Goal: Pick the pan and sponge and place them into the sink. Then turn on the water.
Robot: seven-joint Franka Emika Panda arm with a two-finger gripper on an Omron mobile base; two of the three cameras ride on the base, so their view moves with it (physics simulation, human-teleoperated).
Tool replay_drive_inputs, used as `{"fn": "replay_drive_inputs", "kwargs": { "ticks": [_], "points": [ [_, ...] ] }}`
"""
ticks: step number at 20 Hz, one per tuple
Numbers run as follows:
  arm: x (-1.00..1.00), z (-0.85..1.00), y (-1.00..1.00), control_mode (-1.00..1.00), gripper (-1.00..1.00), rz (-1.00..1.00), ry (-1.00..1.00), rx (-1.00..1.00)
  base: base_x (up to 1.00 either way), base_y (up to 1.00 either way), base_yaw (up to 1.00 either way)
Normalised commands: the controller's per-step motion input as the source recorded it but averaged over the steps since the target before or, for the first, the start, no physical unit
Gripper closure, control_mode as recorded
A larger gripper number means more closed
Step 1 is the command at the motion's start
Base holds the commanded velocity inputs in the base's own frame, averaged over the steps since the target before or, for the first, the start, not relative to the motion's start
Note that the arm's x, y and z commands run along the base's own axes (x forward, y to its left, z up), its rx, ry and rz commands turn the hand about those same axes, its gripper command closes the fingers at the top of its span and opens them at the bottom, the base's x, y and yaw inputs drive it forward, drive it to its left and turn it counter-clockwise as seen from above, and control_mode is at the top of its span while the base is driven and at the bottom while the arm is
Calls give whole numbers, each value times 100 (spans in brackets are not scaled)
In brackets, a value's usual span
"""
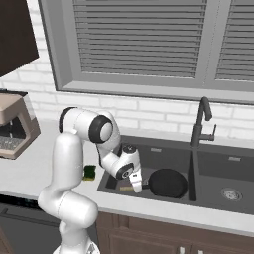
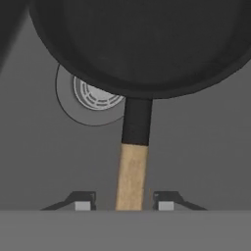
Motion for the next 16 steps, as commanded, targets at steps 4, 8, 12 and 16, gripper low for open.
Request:
{"fn": "replay_drive_inputs", "kwargs": {
  "ticks": [4,8,12,16],
  "points": [
    [1,2,0,-100,-100,0,0,0,0,0,0],
    [2,41,0,-100,-100,0,0,1,0,0,0],
    [0,97,0,-100,-100,0,0,0,0,0,0],
    [0,100,0,-100,-100,0,0,0,0,0,0]
  ]
}}
